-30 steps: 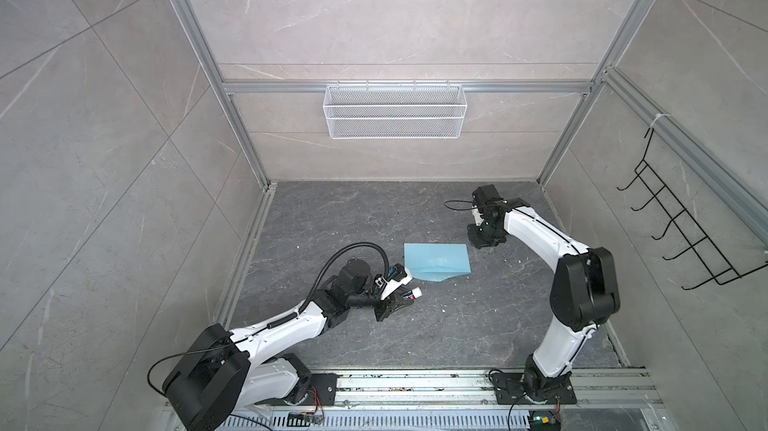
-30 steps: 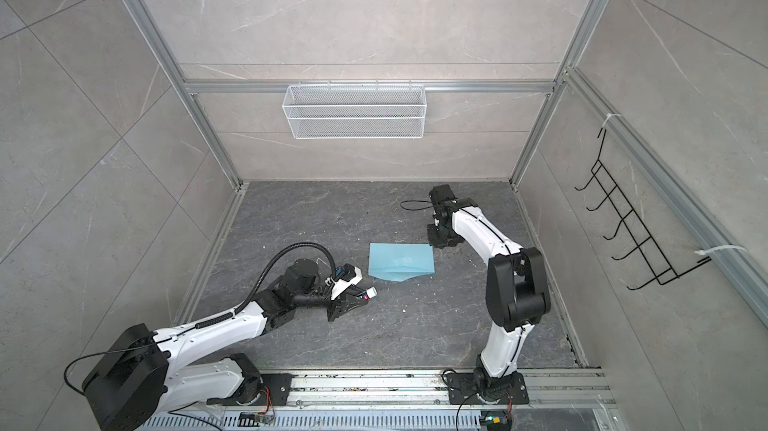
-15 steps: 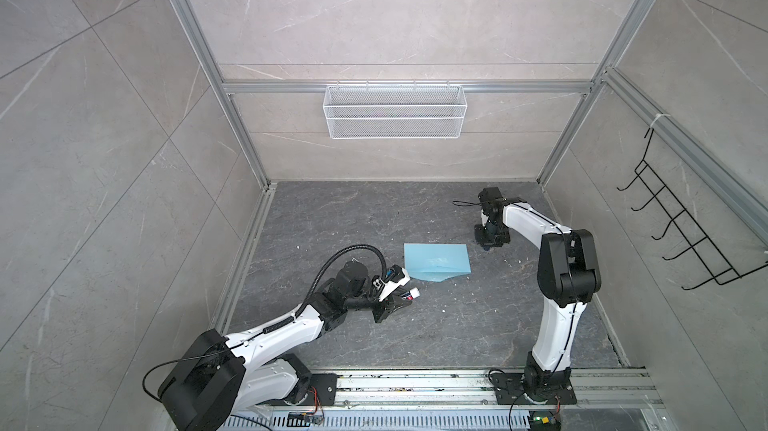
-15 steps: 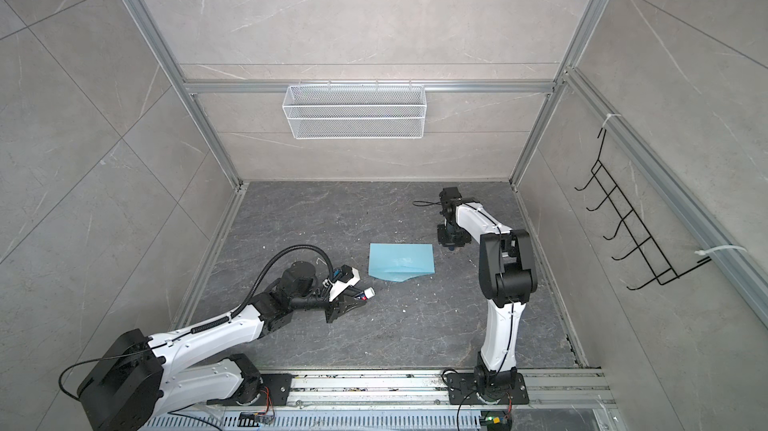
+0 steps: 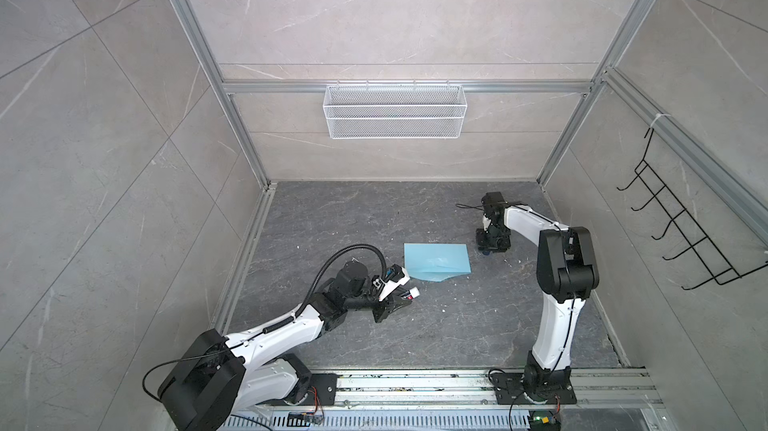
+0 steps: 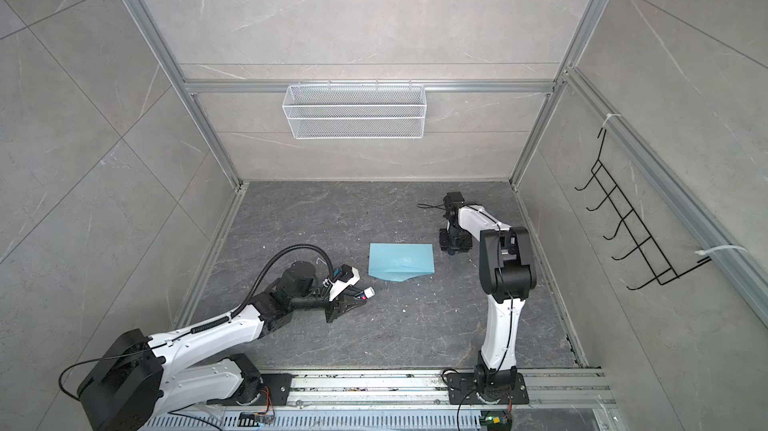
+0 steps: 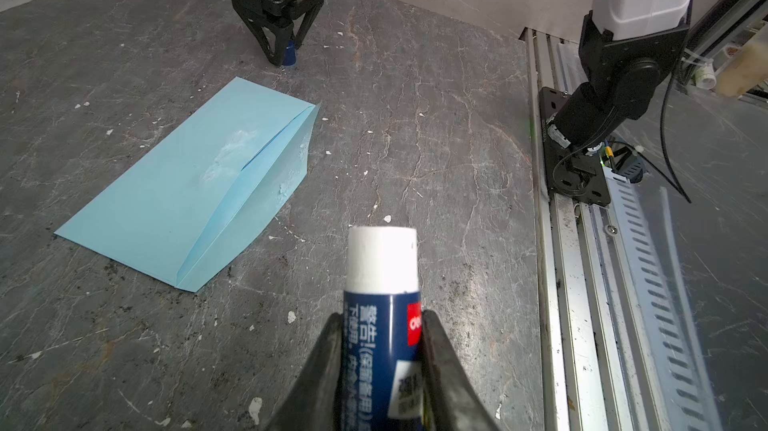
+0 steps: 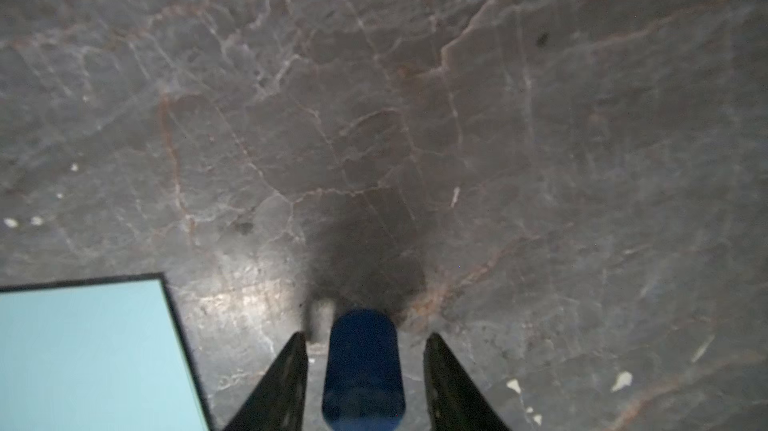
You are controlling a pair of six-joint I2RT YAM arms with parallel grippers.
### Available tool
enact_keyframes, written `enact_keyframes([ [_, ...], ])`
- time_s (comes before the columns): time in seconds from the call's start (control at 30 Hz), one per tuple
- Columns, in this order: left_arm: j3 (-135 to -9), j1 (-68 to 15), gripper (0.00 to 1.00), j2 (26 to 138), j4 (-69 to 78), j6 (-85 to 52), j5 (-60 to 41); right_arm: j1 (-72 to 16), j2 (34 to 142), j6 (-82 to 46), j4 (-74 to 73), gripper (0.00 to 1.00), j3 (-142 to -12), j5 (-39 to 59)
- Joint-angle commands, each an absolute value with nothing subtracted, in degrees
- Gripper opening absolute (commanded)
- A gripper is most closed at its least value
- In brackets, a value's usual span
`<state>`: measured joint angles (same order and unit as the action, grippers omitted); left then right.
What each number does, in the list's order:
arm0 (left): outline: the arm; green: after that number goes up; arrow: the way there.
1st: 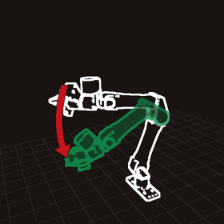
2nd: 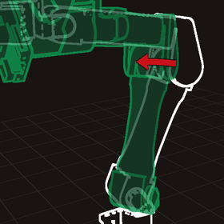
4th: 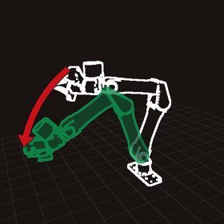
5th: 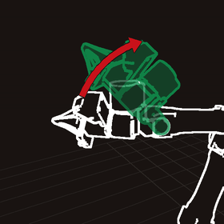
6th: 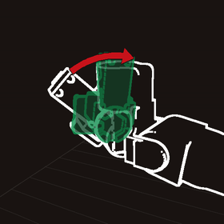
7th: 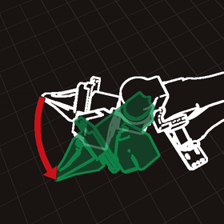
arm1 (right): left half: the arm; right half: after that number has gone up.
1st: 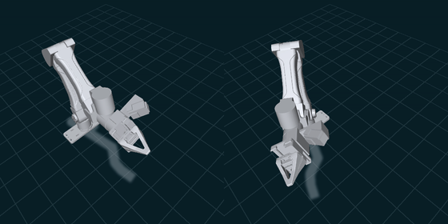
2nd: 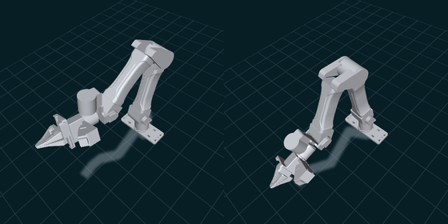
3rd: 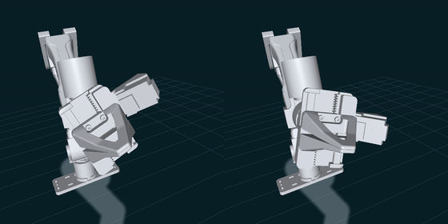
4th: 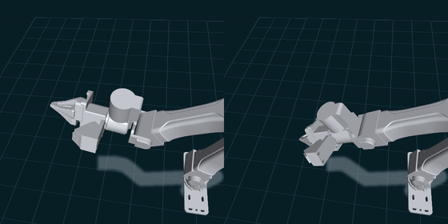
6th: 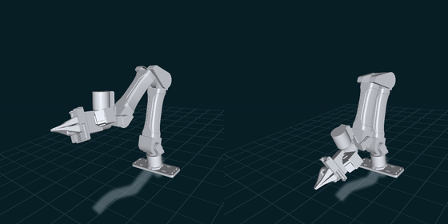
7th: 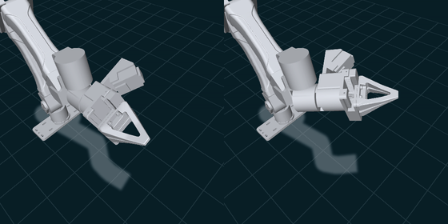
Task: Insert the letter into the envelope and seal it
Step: 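Carry the cap away from the glue stick with the right gripper, then release the cap onto the table beyond the envelope with the right gripper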
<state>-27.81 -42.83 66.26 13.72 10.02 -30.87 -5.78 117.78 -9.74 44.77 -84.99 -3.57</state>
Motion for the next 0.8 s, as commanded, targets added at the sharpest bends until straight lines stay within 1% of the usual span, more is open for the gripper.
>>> enact_keyframes([
  [0.0, -28.75, -42.83, 0.00, 64.72, 15.73, 9.16, -30.18, -5.54, 117.91, -10.19, 45.51, 0.58, -84.52, -2.37],
  [0.03, -28.76, -42.85, 0.00, 64.62, 15.81, 9.03, -29.99, -5.45, 117.54, -10.24, 45.80, 0.62, -84.52, -2.52],
  [0.13, -28.61, -42.88, 0.00, 64.02, 17.20, 7.37, -28.59, -5.45, 114.12, -10.87, 45.92, 0.66, -83.43, -2.45],
  [0.27, -27.39, -42.85, 0.00, 62.77, 24.50, 1.26, -25.05, -5.45, 104.84, -11.81, 45.07, 0.73, -80.71, 1.63],
  [0.37, -26.98, -42.82, 0.00, 62.62, 29.93, -4.07, -21.63, -5.53, 95.23, -12.79, 42.66, 0.77, -77.19, 9.62],
  [0.43, -27.22, -42.87, 0.00, 63.01, 32.28, -7.48, -19.50, -5.56, 88.55, -14.29, 39.47, 0.81, -73.94, 16.88],
  [0.53, -26.89, -42.82, 0.00, 64.18, 37.99, -11.51, -18.48, -6.30, 79.01, -19.79, 32.54, 0.87, -68.13, 30.17],
  [0.6, -26.36, -42.86, 0.00, 65.22, 43.03, -13.51, -18.59, -8.81, 73.55, -25.20, 27.33, 0.89, -64.42, 35.38],
  [0.63, -26.26, -42.84, 0.00, 65.69, 45.20, -14.08, -18.94, -10.92, 71.45, -27.05, 25.81, 0.89, -63.37, 36.26],
  [0.77, -26.70, -42.84, 0.00, 67.69, 49.72, -15.27, -20.22, -20.70, 66.35, -32.84, 21.58, 0.93, -60.54, 32.70],
])
